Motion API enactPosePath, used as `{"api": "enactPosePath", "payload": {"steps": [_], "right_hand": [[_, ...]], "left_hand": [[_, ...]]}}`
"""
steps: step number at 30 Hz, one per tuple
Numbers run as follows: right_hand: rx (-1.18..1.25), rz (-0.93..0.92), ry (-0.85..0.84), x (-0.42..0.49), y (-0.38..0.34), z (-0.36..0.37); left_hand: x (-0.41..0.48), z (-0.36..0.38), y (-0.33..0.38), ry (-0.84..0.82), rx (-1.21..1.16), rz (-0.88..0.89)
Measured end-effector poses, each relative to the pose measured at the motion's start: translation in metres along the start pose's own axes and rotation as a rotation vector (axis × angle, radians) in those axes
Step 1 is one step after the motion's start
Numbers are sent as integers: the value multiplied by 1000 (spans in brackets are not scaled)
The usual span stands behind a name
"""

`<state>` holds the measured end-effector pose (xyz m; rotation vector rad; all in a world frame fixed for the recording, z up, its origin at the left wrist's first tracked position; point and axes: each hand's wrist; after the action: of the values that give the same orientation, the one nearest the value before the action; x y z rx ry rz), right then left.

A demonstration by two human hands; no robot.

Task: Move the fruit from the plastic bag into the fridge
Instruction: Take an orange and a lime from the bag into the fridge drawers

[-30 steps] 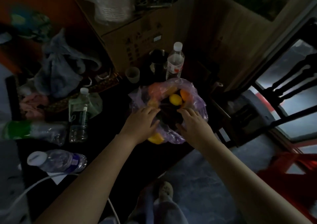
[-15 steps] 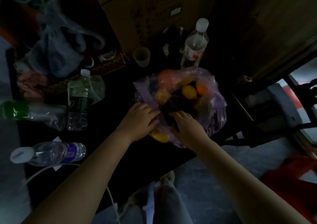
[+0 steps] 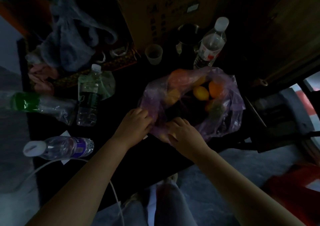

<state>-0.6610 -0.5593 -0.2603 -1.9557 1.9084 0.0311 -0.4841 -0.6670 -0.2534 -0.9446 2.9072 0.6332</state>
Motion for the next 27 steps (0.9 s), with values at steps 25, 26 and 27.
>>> {"api": "enactPosePath", "payload": {"steps": [25,26,27], "right_hand": [[-6,0,118,-9,-31,5],[-6,10,128,-10,-27,1],[-7,23,141,-10,-22,-2]], "left_hand": [[-22,-19,20,268,-132,-129],[-14,-21,28,295,-164,-88],[-6,-23,35,309,-205,-61]]}}
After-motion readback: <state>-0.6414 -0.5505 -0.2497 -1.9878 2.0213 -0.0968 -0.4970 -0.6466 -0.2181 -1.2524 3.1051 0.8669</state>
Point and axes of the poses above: each hand's wrist, its own x-axis towards the middle knuckle, its own z-axis out of the palm, y = z × x, and after that the axes turned 13 degrees about -x, right-handed
